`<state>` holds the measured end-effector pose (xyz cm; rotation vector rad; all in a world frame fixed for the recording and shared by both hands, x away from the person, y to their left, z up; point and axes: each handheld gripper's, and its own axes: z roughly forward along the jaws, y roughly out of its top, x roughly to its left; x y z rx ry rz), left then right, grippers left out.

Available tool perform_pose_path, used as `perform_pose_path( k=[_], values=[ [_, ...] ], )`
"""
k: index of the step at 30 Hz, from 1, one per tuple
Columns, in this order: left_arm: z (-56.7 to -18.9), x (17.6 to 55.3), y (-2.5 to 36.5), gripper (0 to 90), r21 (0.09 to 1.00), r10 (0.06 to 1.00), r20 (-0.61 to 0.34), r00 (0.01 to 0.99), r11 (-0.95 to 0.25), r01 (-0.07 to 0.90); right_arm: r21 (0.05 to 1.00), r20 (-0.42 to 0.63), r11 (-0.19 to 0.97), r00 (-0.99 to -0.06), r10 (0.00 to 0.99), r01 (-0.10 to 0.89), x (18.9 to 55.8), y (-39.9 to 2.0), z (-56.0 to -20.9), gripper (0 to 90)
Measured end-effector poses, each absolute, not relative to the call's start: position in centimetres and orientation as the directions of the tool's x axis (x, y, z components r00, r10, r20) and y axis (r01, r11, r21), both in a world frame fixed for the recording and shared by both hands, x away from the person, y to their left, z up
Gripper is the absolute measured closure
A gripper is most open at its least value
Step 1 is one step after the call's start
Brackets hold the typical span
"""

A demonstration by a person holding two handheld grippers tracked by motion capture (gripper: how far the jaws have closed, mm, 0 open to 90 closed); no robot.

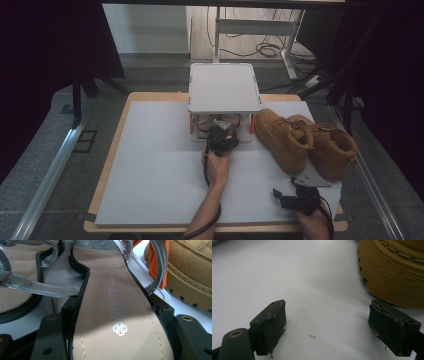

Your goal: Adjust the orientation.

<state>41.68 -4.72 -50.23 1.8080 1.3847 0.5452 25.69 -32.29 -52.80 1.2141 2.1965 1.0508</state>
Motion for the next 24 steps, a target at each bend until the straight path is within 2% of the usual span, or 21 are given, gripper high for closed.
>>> perform_pose_path(
  k=[8,16,24],
  values=[
    [-50.9,42.0,-5.3,38.2,0.775,0.948,-0.113,0.296,-0.103,0.624,0.781,0.0,0.333,-0.533,0.846,0.529,25.7,-32.3,-52.8,15.1],
    [-50.8,41.8,-5.1,28.5,0.768,0.929,-0.112,0.353,-0.145,0.624,0.781,0.002,0.331,-0.532,0.847,0.53,25.6,-32.3,-52.8,15.1],
    [-50.4,40.5,-4.4,27.3,0.784,0.916,-0.091,0.392,-0.176,0.595,0.781,0.0,0.332,-0.532,0.847,0.529,25.6,-32.3,-52.8,15.1]
  ],
)
